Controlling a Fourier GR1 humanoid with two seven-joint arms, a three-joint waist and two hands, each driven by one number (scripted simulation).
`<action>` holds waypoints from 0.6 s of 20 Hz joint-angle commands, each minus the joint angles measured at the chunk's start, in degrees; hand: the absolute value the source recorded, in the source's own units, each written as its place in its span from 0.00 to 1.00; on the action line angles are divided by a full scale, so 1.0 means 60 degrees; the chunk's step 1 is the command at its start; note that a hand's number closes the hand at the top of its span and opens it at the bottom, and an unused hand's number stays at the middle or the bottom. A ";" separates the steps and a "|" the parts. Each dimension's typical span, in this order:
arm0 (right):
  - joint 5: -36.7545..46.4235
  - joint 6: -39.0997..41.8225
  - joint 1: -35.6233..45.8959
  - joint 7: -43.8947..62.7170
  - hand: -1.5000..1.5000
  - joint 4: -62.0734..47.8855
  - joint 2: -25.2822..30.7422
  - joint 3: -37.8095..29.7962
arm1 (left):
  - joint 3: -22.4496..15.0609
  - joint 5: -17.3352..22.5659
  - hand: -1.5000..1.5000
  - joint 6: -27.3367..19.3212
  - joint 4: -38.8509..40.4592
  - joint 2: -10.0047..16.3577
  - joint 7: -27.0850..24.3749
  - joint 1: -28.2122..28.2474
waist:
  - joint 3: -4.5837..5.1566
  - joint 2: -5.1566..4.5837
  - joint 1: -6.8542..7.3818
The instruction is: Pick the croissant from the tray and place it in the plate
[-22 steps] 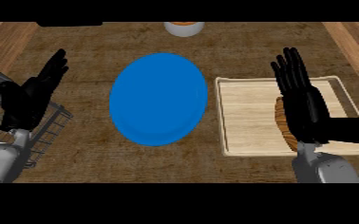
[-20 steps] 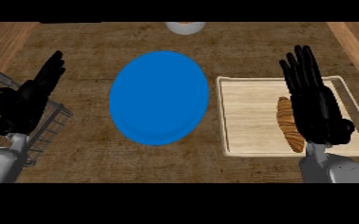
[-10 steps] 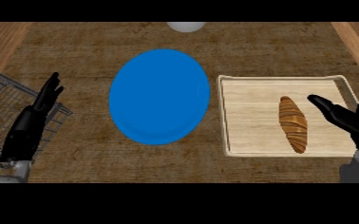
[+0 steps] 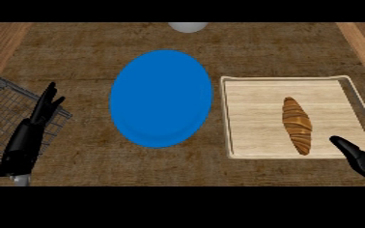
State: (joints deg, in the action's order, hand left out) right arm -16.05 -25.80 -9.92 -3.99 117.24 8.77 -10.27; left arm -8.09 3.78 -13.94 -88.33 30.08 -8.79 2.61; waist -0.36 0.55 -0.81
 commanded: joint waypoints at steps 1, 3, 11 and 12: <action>0.0502 0.0659 -0.1106 0.1290 0.00 0.0830 0.1037 0.0503 | 0.0126 -0.0013 0.50 -0.0009 0.0431 0.0023 0.0404 0.0311 | 0.0078 -0.0072 0.0021; 0.0729 0.1196 -0.1623 0.2030 0.00 0.0709 0.2093 0.0227 | 0.0225 0.0191 0.50 0.0211 0.0284 0.0137 0.0173 0.0592 | 0.0088 -0.0075 0.0072; 0.1106 0.1985 -0.0905 0.5118 0.00 0.0394 0.4190 0.0199 | -0.0046 -0.0338 0.50 -0.0055 0.0462 -0.0239 0.0214 0.0276 | 0.0079 -0.0147 0.0294; 0.0590 0.2358 -0.0624 0.5613 0.00 0.0458 0.4670 -0.0283 | 0.0076 -0.0207 0.50 0.0070 0.0772 -0.0283 0.0391 -0.0207 | 0.0078 -0.0143 0.0172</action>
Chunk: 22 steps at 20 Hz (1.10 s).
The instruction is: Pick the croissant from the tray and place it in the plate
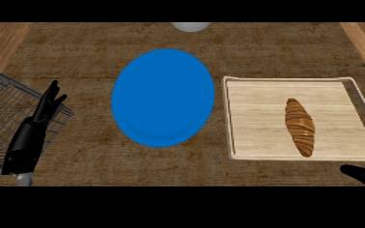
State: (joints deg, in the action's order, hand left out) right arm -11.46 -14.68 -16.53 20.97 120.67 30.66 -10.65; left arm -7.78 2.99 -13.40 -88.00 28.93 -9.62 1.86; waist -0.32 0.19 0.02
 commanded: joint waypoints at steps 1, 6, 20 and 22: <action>-0.0088 0.0615 0.0212 0.1415 0.00 -0.0320 0.0928 -0.0061 | 0.0103 0.0053 0.50 0.0191 0.0164 0.0216 0.0512 0.0684 | 0.0061 -0.0047 0.0146; -0.0219 0.1427 0.1117 0.2255 0.00 -0.1134 0.1469 0.0503 | -0.0025 -0.0316 0.50 -0.0010 0.0865 -0.0306 -0.0106 0.0410 | 0.0062 -0.0084 0.0163; 0.0502 0.3661 0.2243 0.2114 0.00 -0.3296 0.1771 0.1867 | 0.0628 -0.0127 0.50 0.0612 0.0380 0.0058 0.0218 0.0561 | 0.0051 -0.0042 0.0109; 0.0399 0.4019 0.2307 0.1400 0.00 -0.3917 0.1738 0.1562 | 0.0628 -0.0178 0.50 0.0612 0.0640 -0.0097 0.0475 0.0258 | 0.0048 -0.0046 0.0048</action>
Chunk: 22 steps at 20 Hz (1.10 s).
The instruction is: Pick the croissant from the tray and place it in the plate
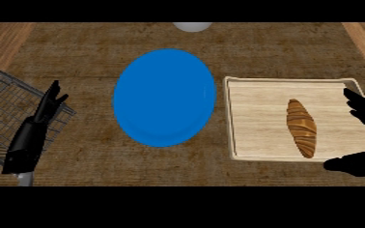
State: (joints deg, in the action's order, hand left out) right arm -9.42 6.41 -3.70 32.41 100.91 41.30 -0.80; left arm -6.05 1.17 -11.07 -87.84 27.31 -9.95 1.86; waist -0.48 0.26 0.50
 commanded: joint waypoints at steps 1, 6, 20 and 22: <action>0.0157 0.0616 0.0289 -0.0948 0.00 -0.1220 -0.0178 0.0023 | 0.0341 0.0008 0.50 0.0108 0.0500 0.0170 0.0168 0.0711 | 0.0073 -0.0065 0.0052; 0.0048 0.1354 0.0987 -0.0862 0.00 -0.1810 -0.0233 0.0155 | 0.0314 -0.0178 0.50 0.0163 0.0526 -0.0001 0.0333 0.0502 | 0.0076 -0.0061 0.0008; 0.1332 0.1181 0.1575 -0.1126 0.00 -0.3106 -0.1371 0.0792 | 0.0795 -0.0247 0.50 0.0469 0.0826 -0.0195 0.0189 0.0425 | 0.0079 -0.0061 -0.0028; 0.1514 0.1129 0.1698 -0.1791 0.00 -0.3777 -0.1618 0.0751 | 0.0411 -0.0474 0.50 0.0295 0.0534 -0.0619 -0.0052 0.0919 | 0.0077 -0.0062 0.0011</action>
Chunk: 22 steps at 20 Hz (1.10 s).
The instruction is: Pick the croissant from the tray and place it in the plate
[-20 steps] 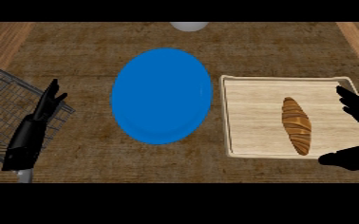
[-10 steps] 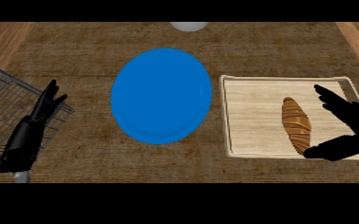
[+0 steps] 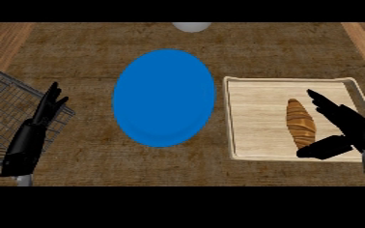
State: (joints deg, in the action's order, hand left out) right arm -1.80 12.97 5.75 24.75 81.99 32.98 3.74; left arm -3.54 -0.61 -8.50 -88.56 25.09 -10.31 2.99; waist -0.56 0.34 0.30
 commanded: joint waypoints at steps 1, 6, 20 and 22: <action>0.0009 0.0408 0.0478 0.0107 0.00 -0.0165 0.0039 -0.0090 | 0.0189 -0.0259 0.50 -0.0082 0.0644 0.0006 0.0163 0.0560 | 0.0094 -0.0064 0.0020; 0.0460 -0.0256 0.0327 -0.0782 1.00 -0.0450 -0.0807 -0.0009 | 0.0200 -0.0271 0.50 0.0155 0.0826 -0.0039 0.0769 -0.0009 | 0.0091 -0.0071 -0.0041; 0.5370 -0.3473 -0.1970 0.2419 1.00 0.1288 -0.0665 0.1611 | 0.0377 -0.0428 0.50 -0.0053 0.0151 -0.0156 0.0471 0.0939 | 0.0166 0.0087 -0.0404; 0.6245 -0.3843 -0.2213 0.3324 1.00 0.2115 -0.0518 0.1735 | 0.0647 -0.0250 0.50 0.0159 0.0112 0.0119 0.0354 0.1036 | 0.0175 0.0109 -0.0411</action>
State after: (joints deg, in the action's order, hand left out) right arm 26.33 -6.34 -2.00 34.73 90.27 29.28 10.52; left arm -0.98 -2.09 -7.72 -90.09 24.60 -9.75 5.35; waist 0.69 1.81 -1.59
